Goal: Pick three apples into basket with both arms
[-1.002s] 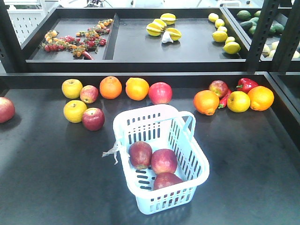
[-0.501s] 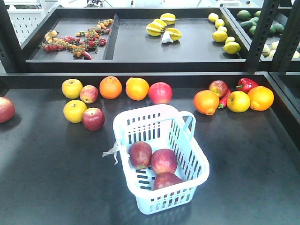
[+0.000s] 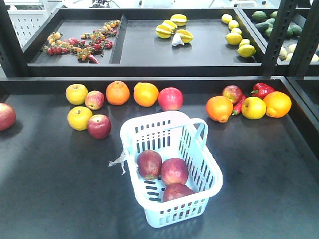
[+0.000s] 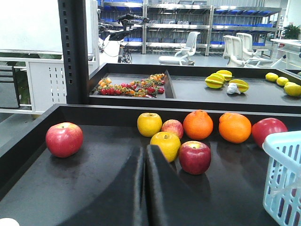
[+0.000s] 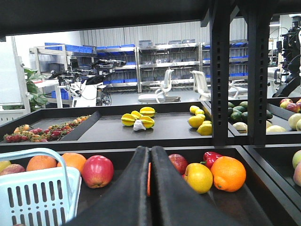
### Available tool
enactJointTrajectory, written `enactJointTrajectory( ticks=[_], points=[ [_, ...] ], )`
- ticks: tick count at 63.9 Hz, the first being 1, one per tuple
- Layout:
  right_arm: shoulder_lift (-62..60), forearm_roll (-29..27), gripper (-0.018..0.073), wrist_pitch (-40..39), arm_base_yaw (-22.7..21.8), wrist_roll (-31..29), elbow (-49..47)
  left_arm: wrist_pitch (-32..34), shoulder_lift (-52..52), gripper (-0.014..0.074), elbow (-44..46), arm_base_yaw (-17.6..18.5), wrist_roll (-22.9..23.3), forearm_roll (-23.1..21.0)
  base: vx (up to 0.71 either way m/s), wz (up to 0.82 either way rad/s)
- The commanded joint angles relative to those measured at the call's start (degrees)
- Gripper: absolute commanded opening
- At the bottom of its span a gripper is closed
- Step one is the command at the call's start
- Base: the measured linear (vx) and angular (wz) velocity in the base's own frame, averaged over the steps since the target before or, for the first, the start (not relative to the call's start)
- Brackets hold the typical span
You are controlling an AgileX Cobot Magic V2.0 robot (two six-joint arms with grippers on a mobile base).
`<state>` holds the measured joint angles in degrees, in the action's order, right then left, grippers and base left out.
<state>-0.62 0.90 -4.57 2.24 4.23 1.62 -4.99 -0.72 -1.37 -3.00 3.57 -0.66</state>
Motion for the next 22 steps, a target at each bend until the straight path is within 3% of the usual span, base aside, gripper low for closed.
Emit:
enactJointTrajectory(
  ticks=[1,22],
  points=[
    [-0.59,0.01,-0.0004,-4.59,-0.47,-0.30,0.80,4.08,-0.85,-0.0006,-1.34,-0.09,-0.03,-0.35,0.00,0.00],
    [-0.59,0.01,-0.0004,-4.59,-0.47,-0.30,0.80,4.08,-0.85,-0.0006,-1.34,-0.09,-0.03,-0.35,0.00,0.00]
  ],
)
